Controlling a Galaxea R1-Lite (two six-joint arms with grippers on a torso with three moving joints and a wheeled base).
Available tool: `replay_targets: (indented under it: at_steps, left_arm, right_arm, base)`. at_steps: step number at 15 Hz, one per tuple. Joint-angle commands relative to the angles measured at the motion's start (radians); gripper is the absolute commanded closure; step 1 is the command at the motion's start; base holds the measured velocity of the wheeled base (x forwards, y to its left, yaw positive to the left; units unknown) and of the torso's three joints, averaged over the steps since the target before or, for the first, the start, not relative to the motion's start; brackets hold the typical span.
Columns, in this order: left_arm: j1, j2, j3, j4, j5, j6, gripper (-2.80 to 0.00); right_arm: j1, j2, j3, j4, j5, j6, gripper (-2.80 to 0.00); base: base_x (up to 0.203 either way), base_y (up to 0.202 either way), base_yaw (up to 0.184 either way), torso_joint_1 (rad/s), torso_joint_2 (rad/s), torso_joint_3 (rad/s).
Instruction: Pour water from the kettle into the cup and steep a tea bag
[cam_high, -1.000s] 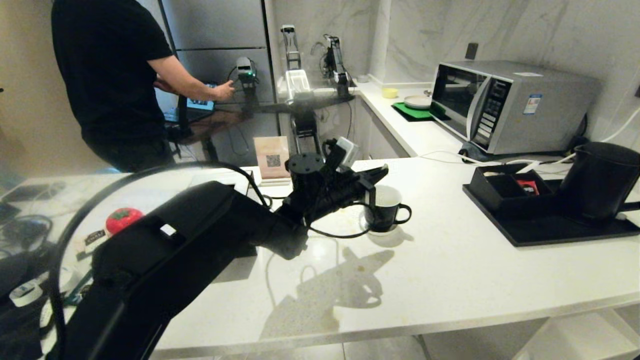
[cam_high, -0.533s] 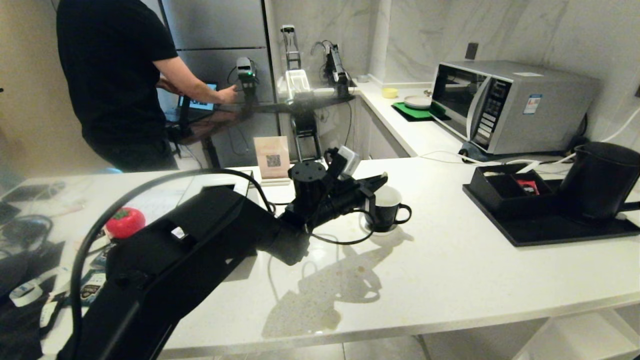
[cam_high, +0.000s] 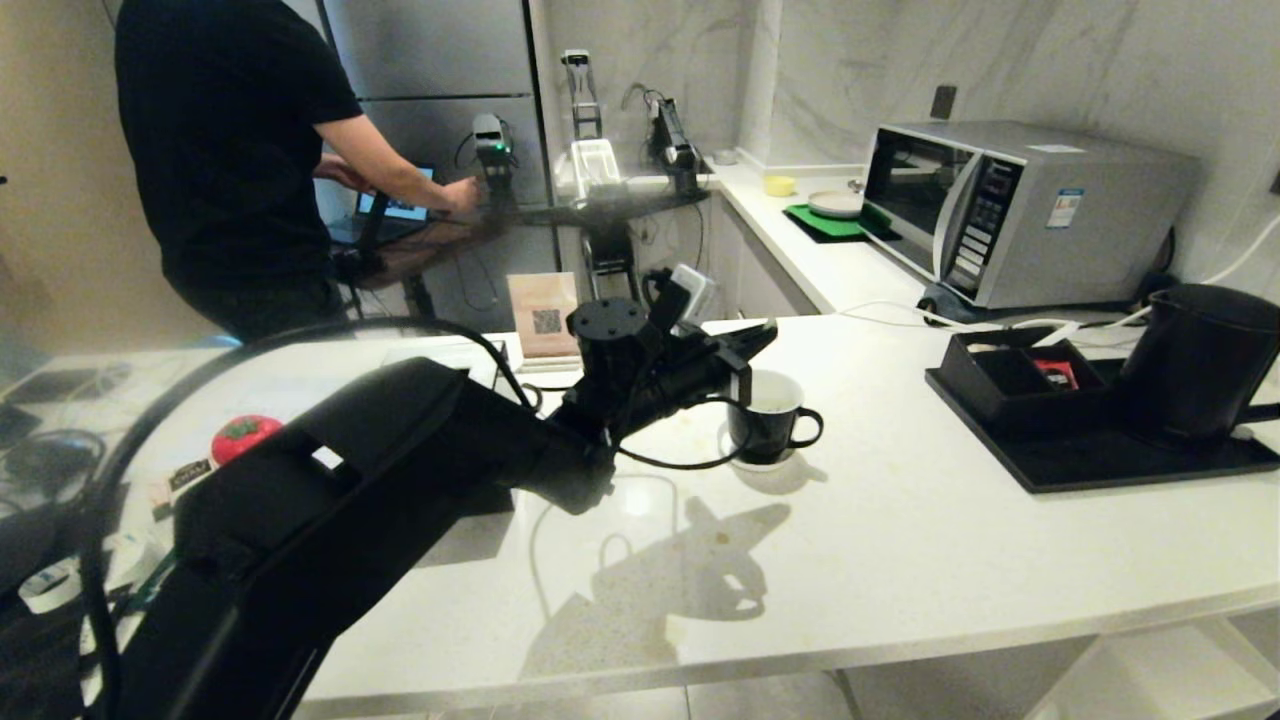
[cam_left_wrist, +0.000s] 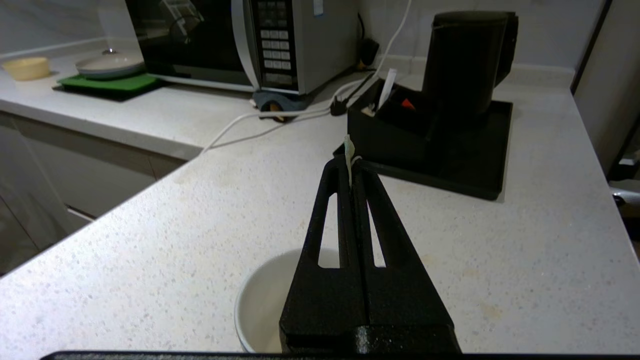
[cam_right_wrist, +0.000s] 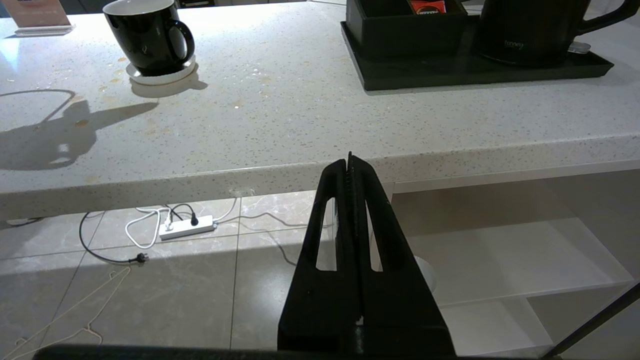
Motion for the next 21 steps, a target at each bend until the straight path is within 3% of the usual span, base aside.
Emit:
replay_targets:
  at_steps: [1,10,14,21]
  left_arm:
    - [0.000,-0.045,-0.002,-0.005,-0.002,-0.001,0.00]
    - [0.000,-0.100,-0.005,0.009,-0.002,0.002,0.00]
    - [0.001,-0.064,0.002,0.005,-0.001,0.039,0.00]
    - [-0.002,0.013,0.029,-0.015,0.004,0.042,0.00]
  right_arm:
    - [0.001,0.000,0.000,0.000,0.000,0.000,0.00]
    - [-0.001,0.000,0.000,0.000,0.000,0.000,0.00]
    - [0.000,0.000,0.000,0.000,0.000,0.000,0.00]
    - [0.001,0.000,0.000,0.000,0.000,0.000,0.00]
  base:
    - [0.000,0.000,0.000,0.000,0.00,0.000]
    - [0.000,0.000,0.000,0.000,0.00,0.000]
    - [0.000,0.000,0.000,0.000,0.00,0.000]
    - [0.000,0.000,0.000,0.000,0.00,0.000]
